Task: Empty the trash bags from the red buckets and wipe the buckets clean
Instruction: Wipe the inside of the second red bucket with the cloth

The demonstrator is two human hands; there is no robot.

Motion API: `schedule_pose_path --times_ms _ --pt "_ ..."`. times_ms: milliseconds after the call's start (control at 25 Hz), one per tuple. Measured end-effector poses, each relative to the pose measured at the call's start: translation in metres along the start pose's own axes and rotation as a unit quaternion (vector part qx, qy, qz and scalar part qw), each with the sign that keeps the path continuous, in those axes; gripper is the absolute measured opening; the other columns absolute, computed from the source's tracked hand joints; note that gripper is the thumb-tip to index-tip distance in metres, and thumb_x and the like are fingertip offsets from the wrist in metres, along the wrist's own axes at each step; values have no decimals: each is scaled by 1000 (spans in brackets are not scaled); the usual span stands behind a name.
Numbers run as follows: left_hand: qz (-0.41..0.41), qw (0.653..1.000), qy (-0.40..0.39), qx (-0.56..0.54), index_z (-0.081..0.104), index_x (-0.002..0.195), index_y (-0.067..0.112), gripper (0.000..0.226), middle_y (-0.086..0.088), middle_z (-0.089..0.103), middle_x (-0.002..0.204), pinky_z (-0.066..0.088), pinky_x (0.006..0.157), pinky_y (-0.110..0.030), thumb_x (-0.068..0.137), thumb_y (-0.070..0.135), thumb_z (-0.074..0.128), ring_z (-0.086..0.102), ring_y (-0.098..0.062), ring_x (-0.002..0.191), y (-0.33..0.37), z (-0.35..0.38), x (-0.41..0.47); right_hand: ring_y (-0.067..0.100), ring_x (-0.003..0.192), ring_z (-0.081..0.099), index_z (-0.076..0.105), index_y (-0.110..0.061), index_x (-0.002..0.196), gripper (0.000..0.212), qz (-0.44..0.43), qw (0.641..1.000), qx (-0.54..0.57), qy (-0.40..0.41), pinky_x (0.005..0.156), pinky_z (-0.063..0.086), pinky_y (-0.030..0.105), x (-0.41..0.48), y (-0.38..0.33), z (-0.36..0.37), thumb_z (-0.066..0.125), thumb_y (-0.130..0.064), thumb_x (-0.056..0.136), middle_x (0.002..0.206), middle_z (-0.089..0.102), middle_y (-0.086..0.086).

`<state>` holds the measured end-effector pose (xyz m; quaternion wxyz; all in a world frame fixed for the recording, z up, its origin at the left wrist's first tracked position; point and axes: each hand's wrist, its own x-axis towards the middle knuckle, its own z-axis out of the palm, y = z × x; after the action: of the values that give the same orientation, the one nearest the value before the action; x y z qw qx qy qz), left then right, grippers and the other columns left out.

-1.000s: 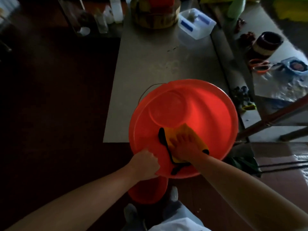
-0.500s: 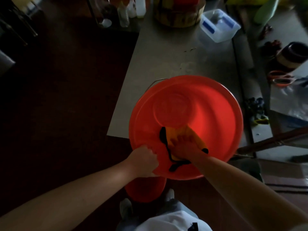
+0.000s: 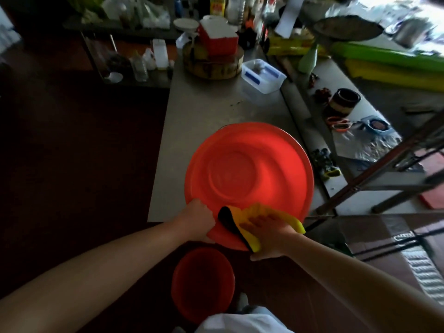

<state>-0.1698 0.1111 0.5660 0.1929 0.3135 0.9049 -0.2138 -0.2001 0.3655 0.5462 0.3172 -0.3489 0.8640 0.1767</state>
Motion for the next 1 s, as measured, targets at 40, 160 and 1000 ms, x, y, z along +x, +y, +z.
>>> schedule_pose_path --times_ms 40,160,1000 --pt "-4 1000 -5 9 72 101 20 55 -4 72 101 40 103 -43 88 69 52 67 -27 97 -12 1 -4 31 153 19 3 -40 160 103 5 1000 -22 13 123 14 49 -1 3 -2 57 -77 80 168 15 4" --pt "-22 998 -25 57 70 112 24 40 -1 69 115 6 122 -55 89 54 59 56 -27 121 -51 1 -20 31 149 27 13 -40 159 89 9 996 -66 52 122 15 48 -1 0 -14 59 -61 86 164 26 4" --pt "13 1000 2 0 66 95 13 61 -7 69 97 39 80 -37 97 66 37 64 -28 89 29 3 19 34 151 19 30 -29 156 128 70 989 112 72 121 9 52 64 11 11 -32 -88 60 164 24 11"
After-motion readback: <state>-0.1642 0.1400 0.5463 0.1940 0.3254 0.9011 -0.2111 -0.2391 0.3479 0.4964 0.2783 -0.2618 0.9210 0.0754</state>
